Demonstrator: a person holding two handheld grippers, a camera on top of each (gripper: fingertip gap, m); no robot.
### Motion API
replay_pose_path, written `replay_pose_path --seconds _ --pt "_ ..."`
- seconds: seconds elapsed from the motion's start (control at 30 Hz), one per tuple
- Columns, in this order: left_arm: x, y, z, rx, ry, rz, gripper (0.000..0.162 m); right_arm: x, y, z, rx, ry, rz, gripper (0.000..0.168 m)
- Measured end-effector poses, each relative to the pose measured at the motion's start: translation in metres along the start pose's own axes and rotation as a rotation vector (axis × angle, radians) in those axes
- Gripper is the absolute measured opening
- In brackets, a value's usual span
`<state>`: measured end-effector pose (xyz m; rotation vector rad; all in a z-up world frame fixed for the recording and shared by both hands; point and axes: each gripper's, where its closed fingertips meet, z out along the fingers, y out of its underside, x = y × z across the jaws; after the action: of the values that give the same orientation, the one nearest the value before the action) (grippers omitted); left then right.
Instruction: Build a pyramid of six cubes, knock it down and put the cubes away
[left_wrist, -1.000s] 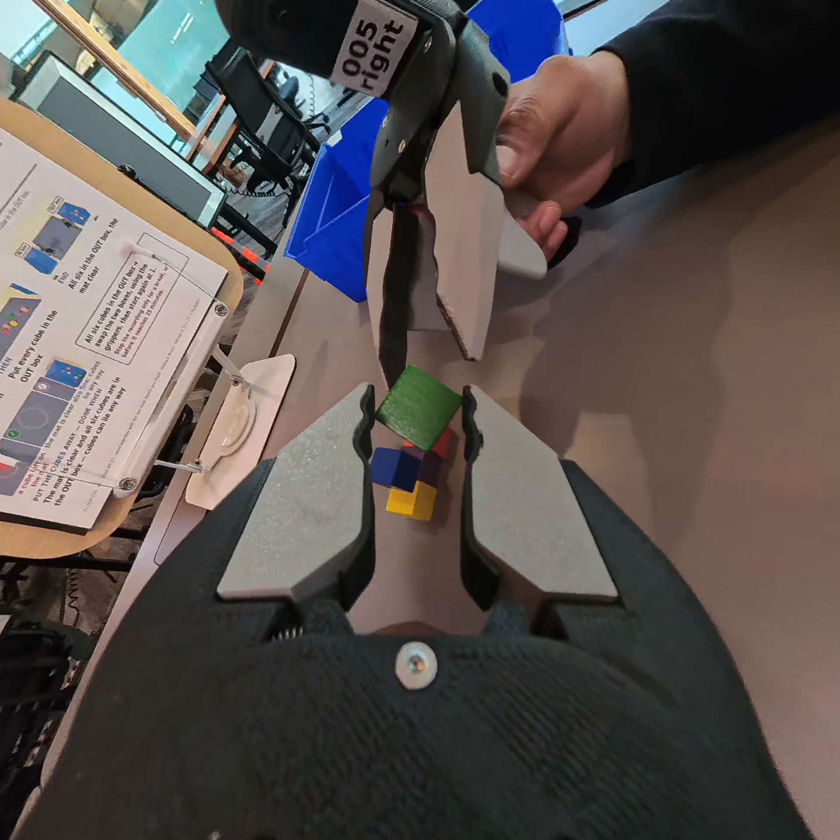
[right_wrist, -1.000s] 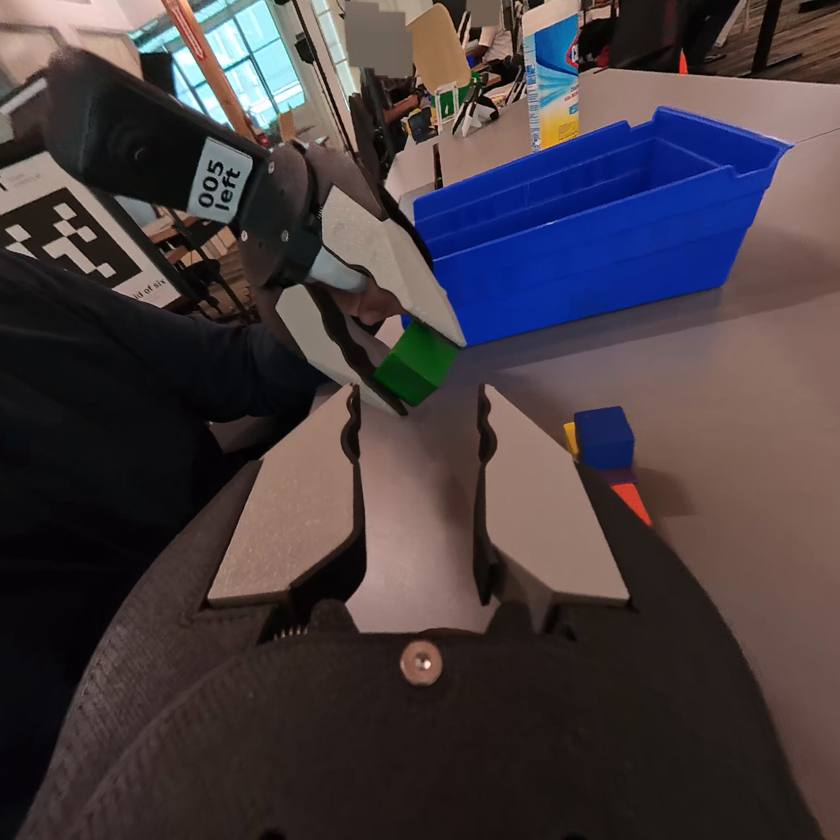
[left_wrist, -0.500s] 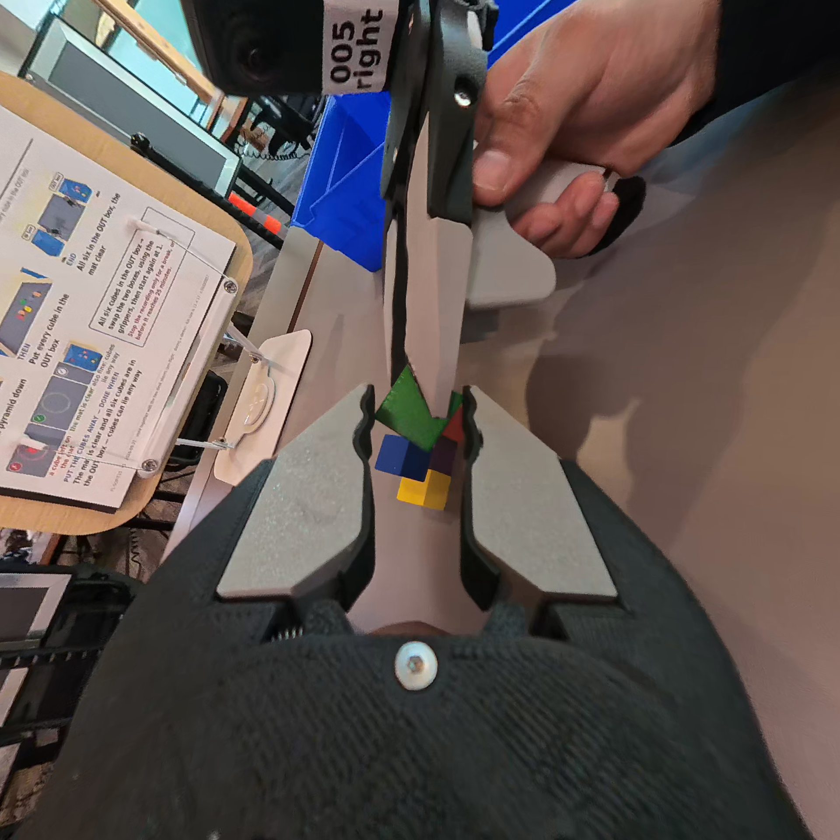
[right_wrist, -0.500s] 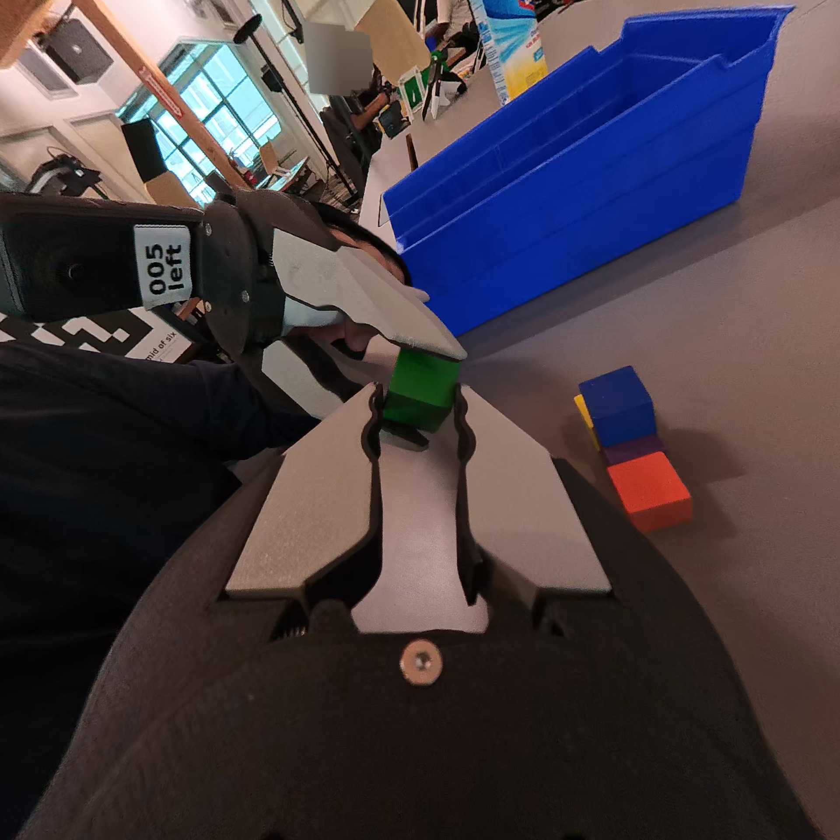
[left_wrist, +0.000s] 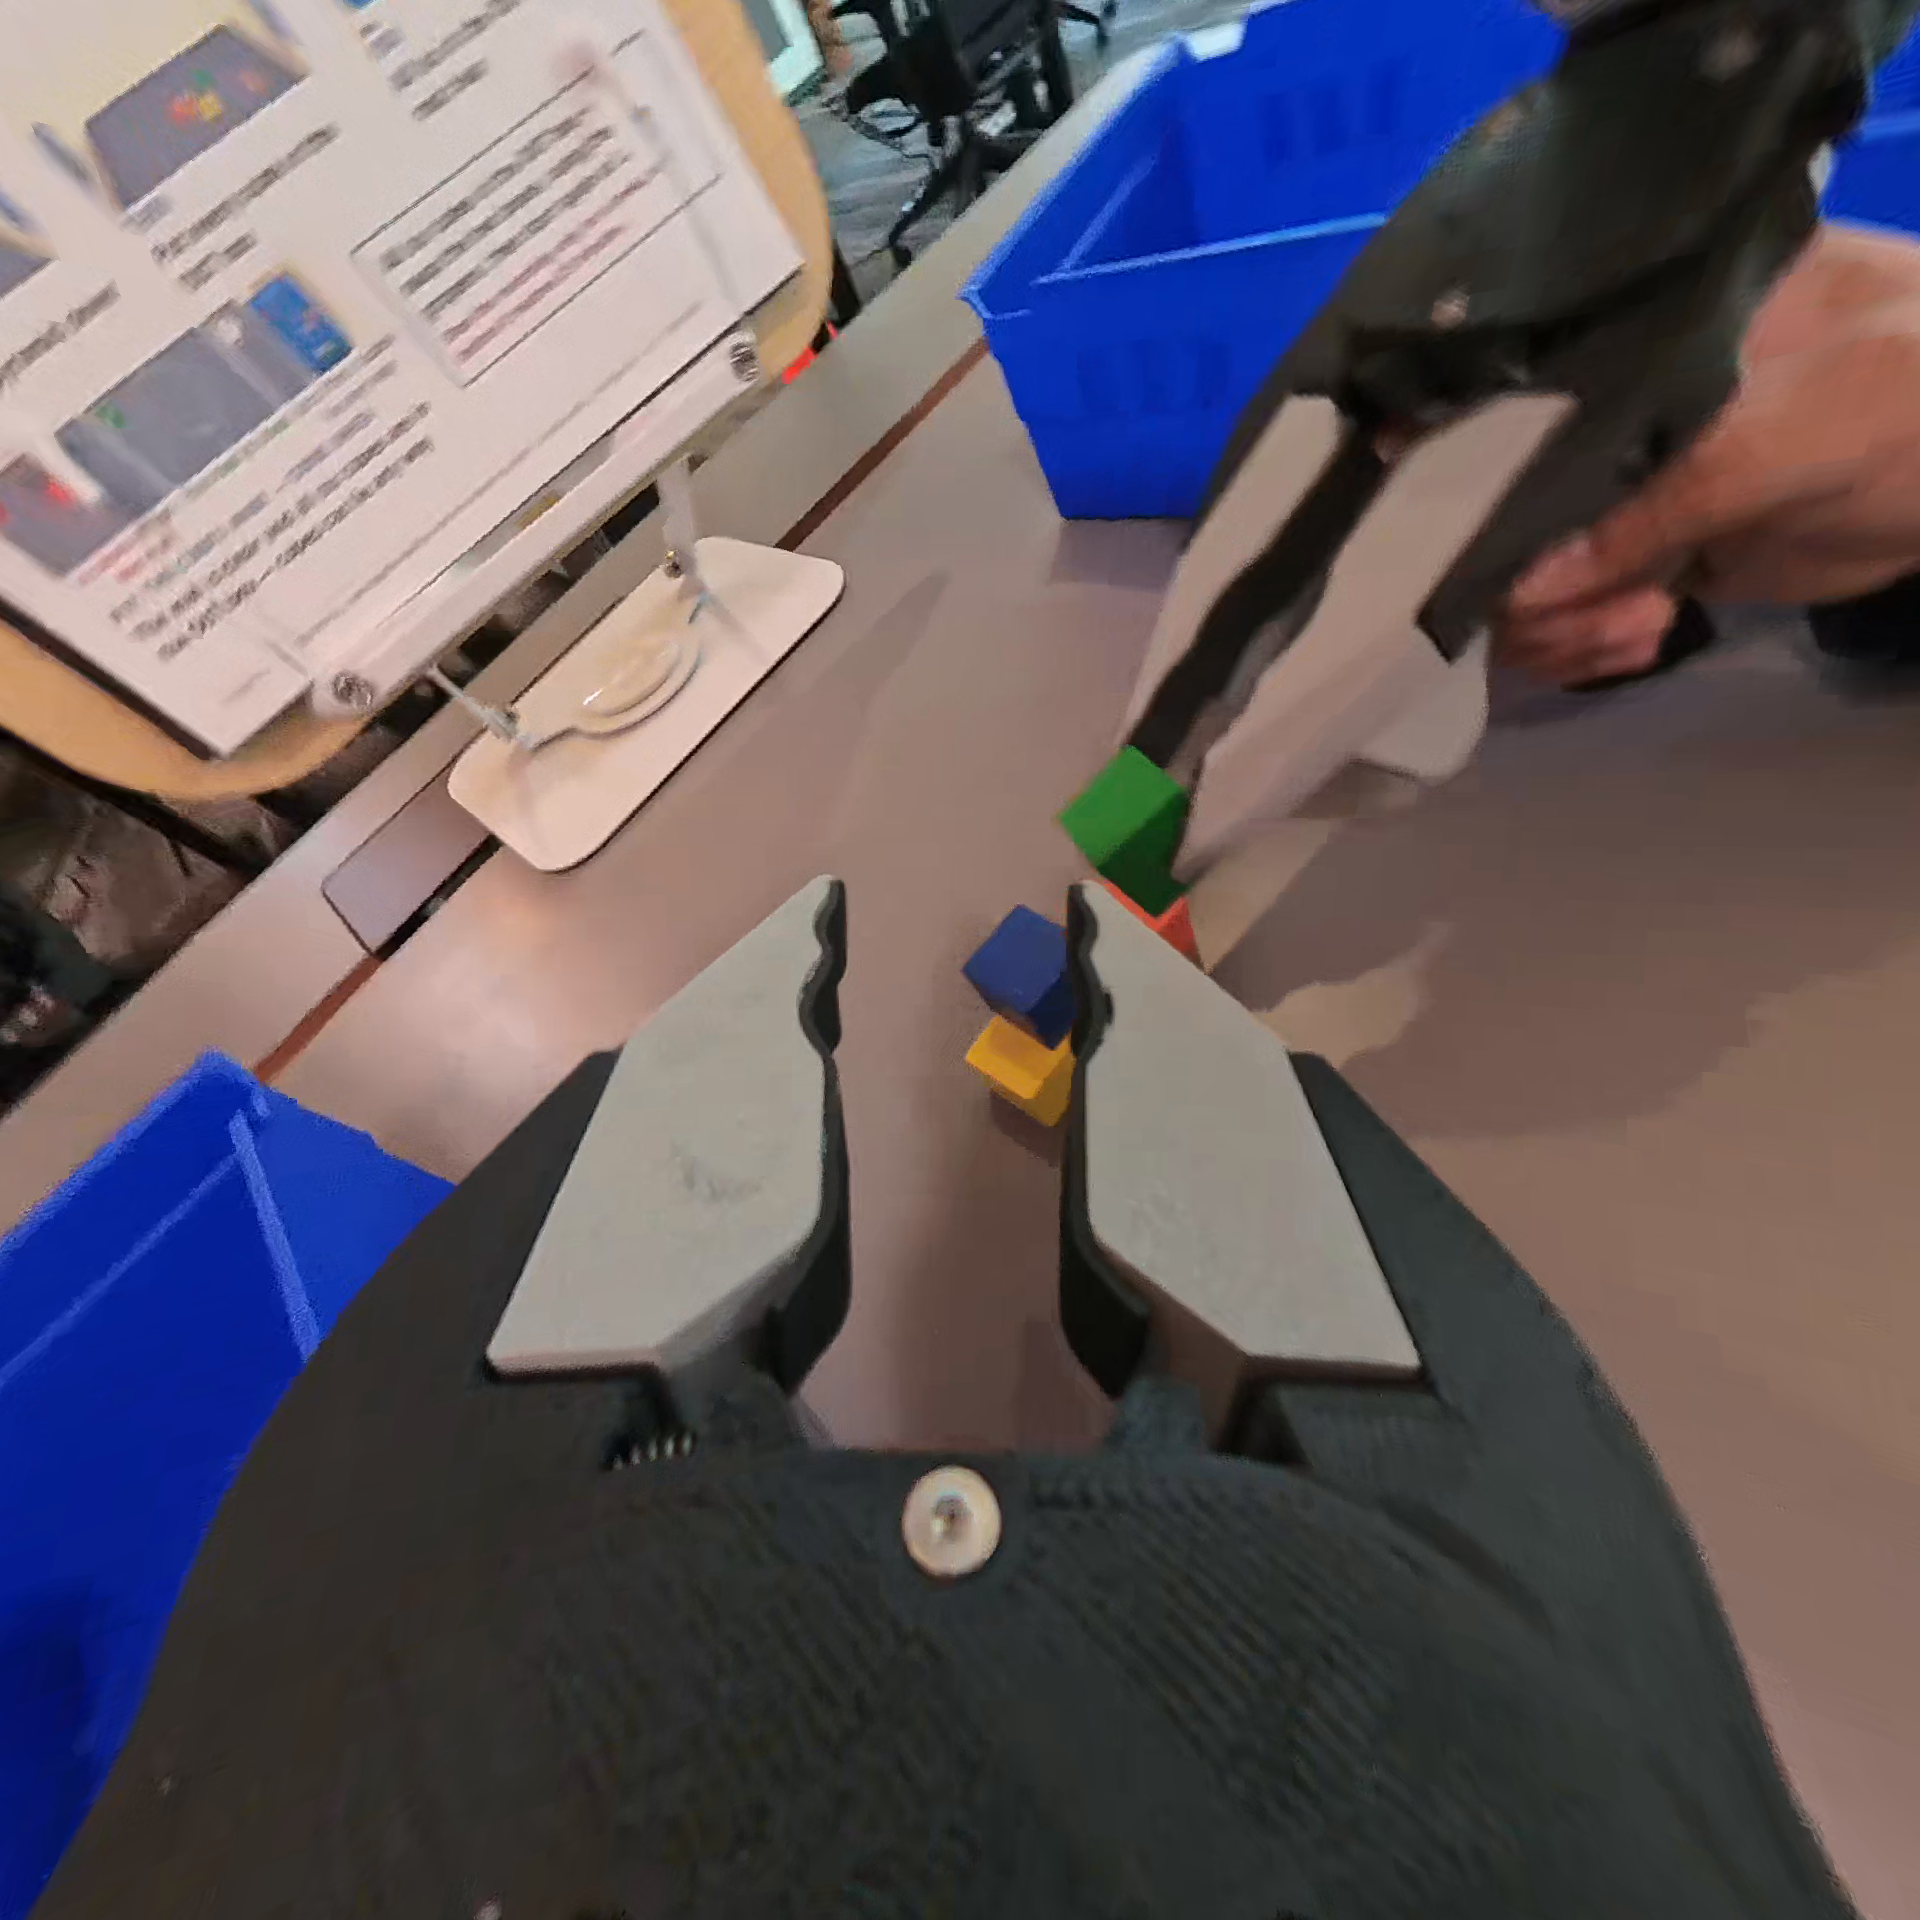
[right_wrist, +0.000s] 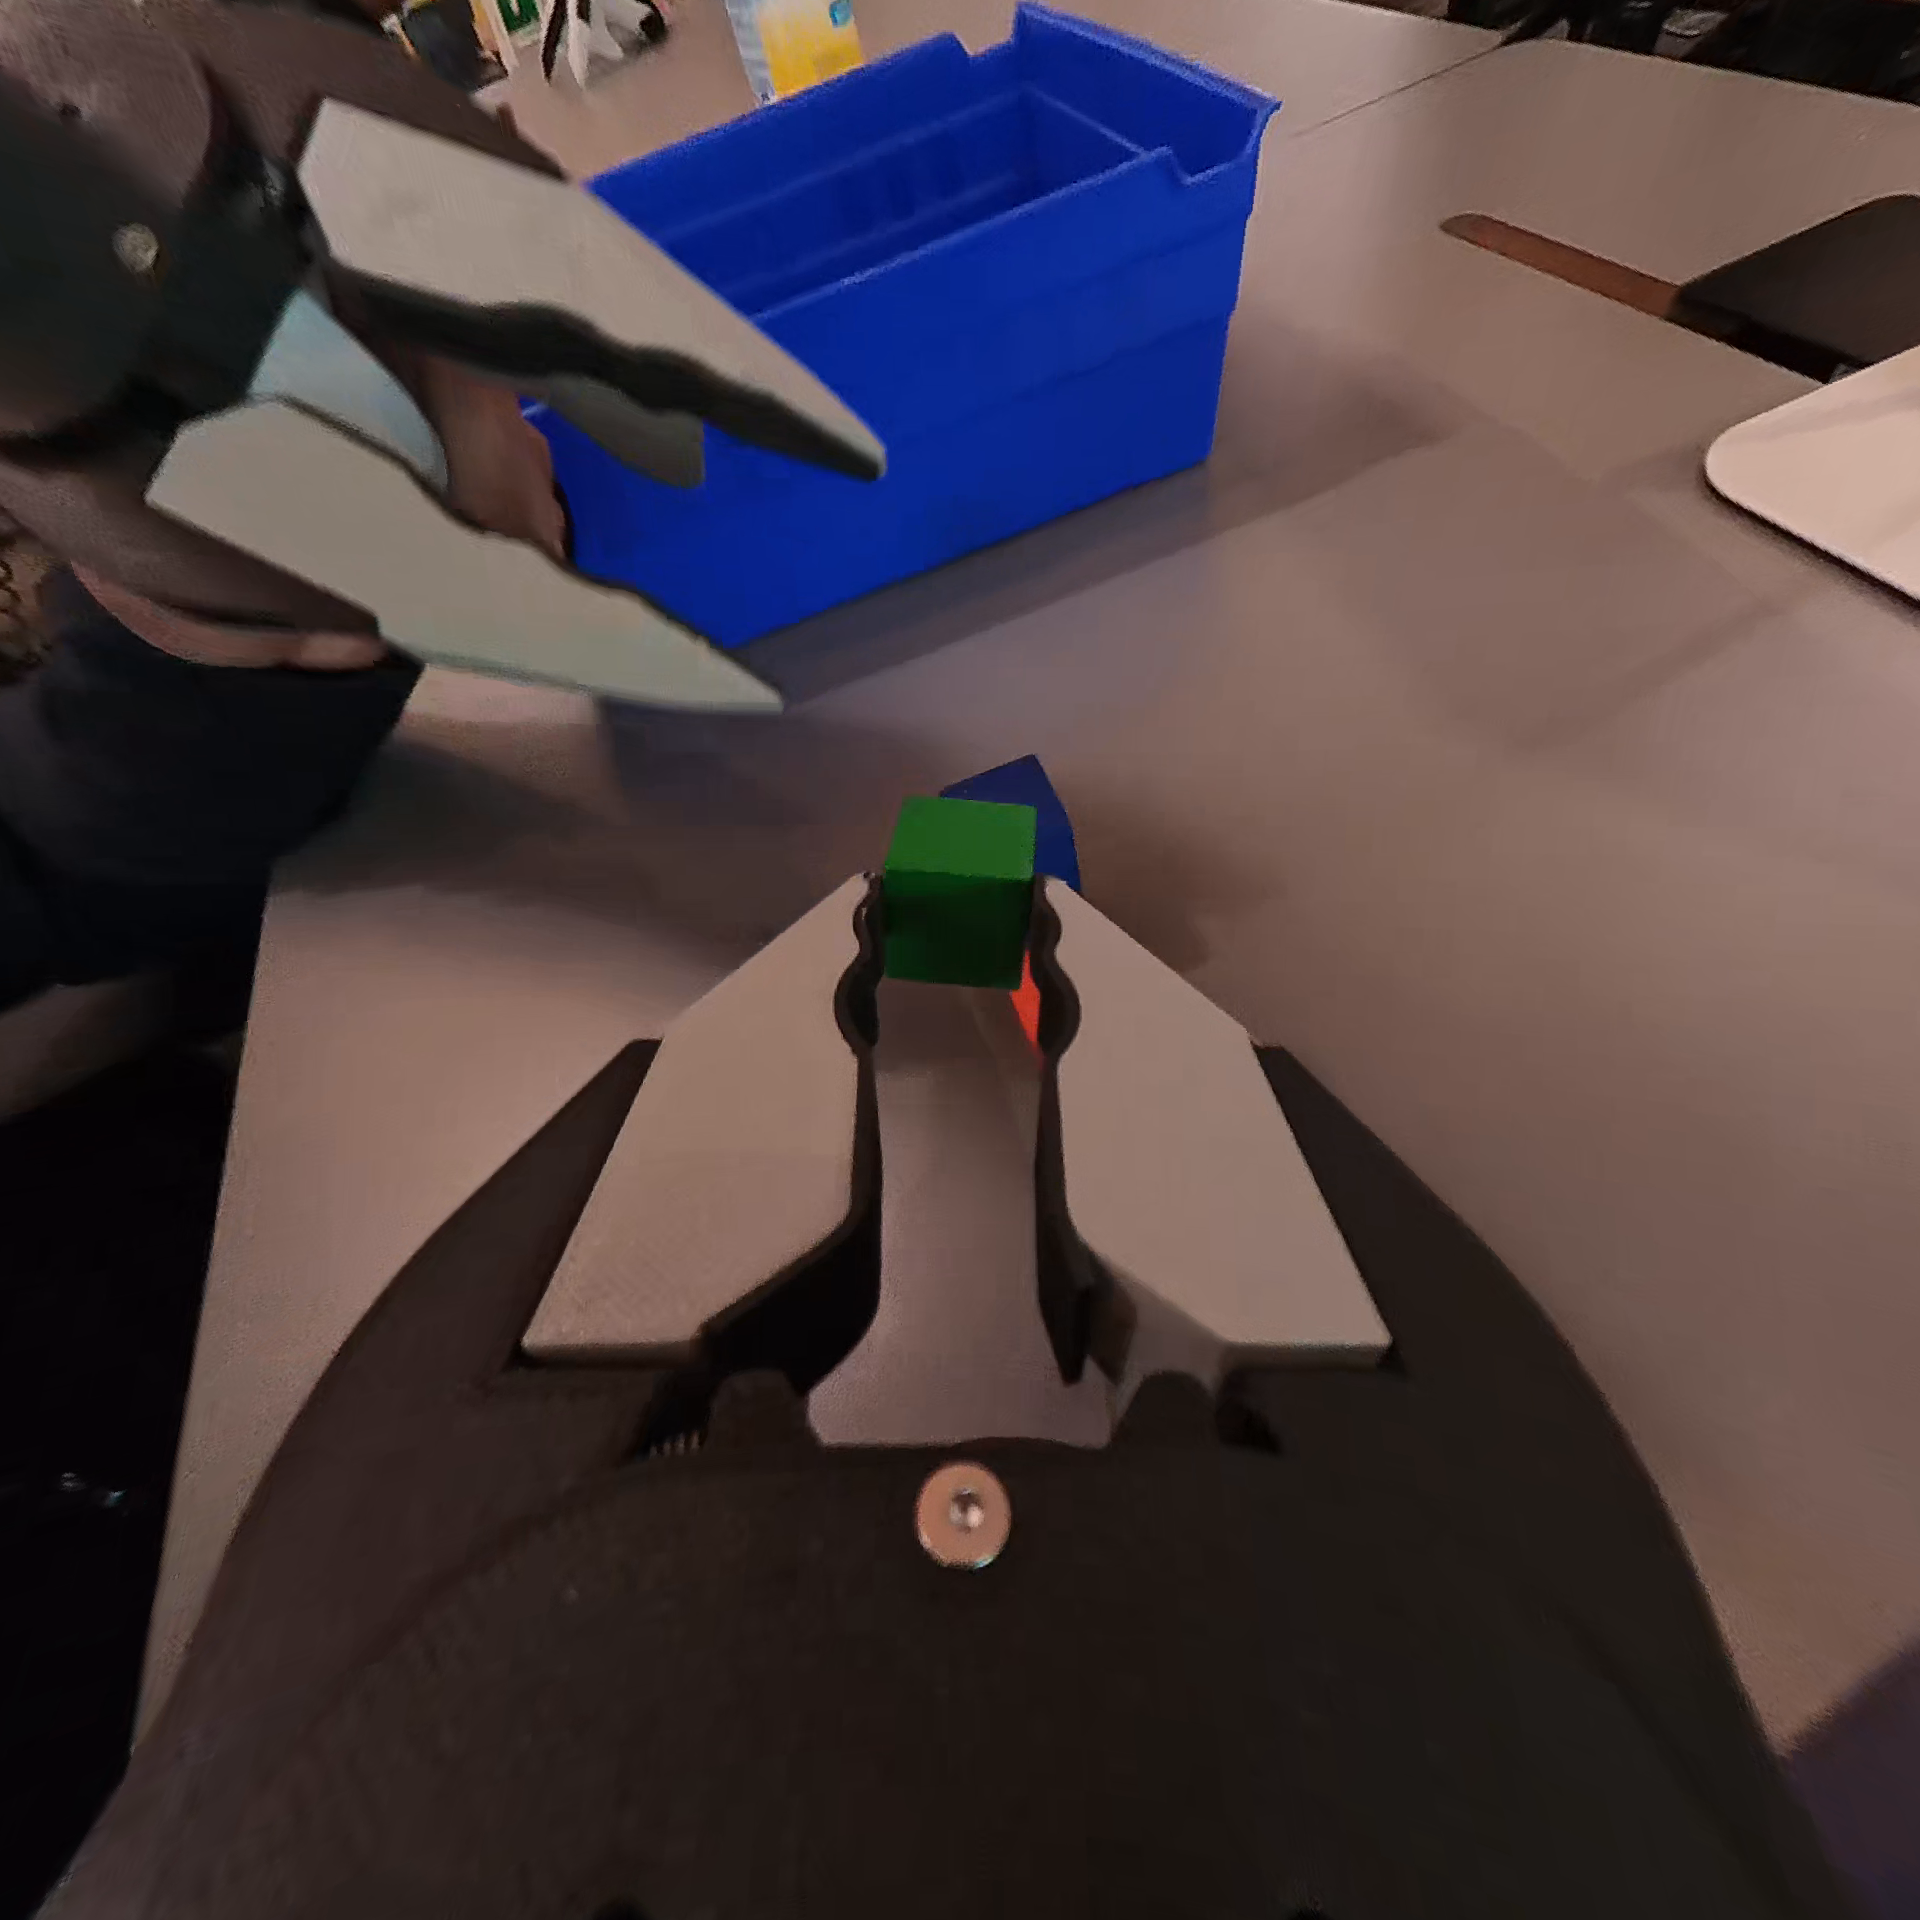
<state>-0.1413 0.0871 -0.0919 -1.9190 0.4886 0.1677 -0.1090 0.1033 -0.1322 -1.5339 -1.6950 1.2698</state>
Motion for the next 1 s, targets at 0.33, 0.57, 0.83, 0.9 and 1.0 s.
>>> replay_pose_path --seconds 0.33,0.57,0.83,0.9,1.0 --pt "-0.004 0.004 0.0 0.019 0.077 -0.178 0.044 0.009 0.011 0.011 -0.04 0.0 -0.04 0.025" --pt "-0.008 0.016 0.006 -0.036 0.061 -0.208 0.044 0.017 0.018 0.016 -0.078 0.017 -0.026 0.025" --pt "-0.005 0.016 0.006 -0.045 0.06 -0.178 0.047 0.015 0.021 0.021 -0.099 0.001 -0.028 0.025" --pt "-0.005 0.016 0.006 -0.044 0.063 -0.181 0.047 0.016 0.023 0.021 -0.107 -0.007 -0.021 0.025" --pt "-0.004 0.019 0.007 -0.057 0.073 -0.186 0.048 0.019 0.025 0.021 -0.118 0.007 -0.03 0.025"
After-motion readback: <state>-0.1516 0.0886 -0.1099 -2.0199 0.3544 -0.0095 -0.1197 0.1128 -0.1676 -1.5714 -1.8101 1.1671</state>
